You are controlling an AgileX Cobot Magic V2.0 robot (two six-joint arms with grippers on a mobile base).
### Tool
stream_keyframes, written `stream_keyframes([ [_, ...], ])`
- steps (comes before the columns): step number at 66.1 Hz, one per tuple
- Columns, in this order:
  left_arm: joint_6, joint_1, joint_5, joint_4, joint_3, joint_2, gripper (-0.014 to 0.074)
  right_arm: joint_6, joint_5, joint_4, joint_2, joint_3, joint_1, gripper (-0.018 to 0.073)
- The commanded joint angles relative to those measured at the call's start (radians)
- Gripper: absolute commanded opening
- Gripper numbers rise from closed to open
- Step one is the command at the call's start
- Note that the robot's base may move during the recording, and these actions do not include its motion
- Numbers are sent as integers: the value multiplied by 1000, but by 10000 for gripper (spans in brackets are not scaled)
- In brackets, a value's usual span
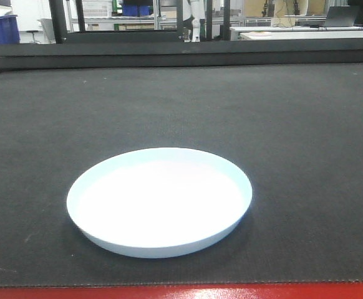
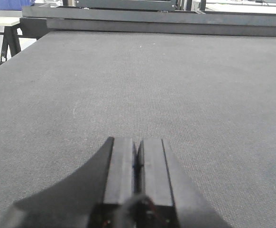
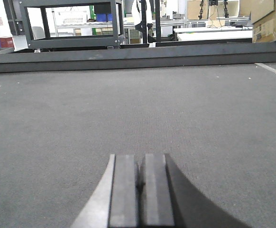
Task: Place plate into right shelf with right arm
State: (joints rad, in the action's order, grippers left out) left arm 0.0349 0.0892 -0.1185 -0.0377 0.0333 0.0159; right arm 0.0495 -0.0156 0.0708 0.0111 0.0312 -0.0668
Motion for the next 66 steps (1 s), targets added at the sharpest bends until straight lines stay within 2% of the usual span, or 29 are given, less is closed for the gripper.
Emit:
stream_keyframes([
  [1, -3, 1, 86, -4, 8, 5, -47, -4, 97, -9, 12, -10, 5, 55],
  [29, -3, 1, 86, -4, 8, 5, -47, -4, 103, -9, 12, -10, 5, 55],
  [40, -3, 1, 86, -4, 8, 5, -47, -4, 147, -9, 12, -10, 5, 55],
  [49, -3, 1, 86, -4, 8, 5, -47, 33, 170, -3, 12, -34, -3, 55],
  [56, -3, 1, 86, -4, 8, 5, -47, 32, 32, -14, 11, -143, -4, 55],
  [66, -3, 1, 86, -4, 8, 5, -47, 32, -346, -24, -34, -397, -4, 55],
])
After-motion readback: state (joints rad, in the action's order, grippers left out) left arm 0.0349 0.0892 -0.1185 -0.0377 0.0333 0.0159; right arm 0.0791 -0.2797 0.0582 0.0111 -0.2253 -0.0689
